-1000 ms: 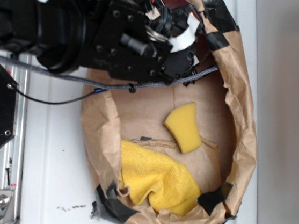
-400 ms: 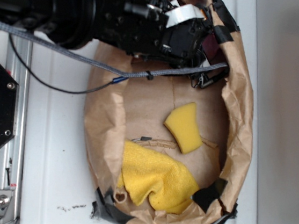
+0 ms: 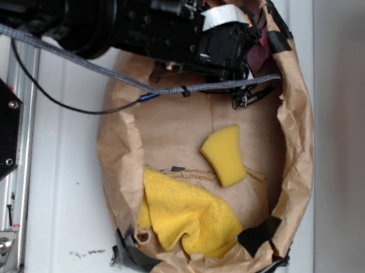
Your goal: Grab the yellow duck.
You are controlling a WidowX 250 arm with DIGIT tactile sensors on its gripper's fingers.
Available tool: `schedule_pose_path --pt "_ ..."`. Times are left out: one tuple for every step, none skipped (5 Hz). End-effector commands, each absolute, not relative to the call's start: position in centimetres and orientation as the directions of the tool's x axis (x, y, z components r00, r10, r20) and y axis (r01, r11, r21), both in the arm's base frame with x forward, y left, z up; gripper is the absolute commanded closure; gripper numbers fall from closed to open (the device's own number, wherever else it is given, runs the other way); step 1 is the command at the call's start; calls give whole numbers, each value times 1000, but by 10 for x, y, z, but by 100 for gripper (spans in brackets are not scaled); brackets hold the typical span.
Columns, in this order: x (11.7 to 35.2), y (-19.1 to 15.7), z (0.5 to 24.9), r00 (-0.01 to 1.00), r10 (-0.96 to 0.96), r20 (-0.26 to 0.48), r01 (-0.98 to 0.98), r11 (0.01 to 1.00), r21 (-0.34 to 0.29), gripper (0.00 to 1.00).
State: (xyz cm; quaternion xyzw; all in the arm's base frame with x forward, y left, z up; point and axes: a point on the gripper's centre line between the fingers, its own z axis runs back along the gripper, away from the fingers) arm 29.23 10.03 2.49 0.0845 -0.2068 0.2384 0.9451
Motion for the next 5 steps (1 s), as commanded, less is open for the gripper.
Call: schedule_pose_path --pt "288 67 105 838 338 427 -385 923 24 100" --pt "281 44 142 826 354 438 -354 932 -85 100" --pt "276 32 155 869 352 348 -334 936 -113 100" --pt "280 25 151 893 361 269 -323 930 -175 100" --pt "280 25 146 901 363 238 -328 928 -177 100"
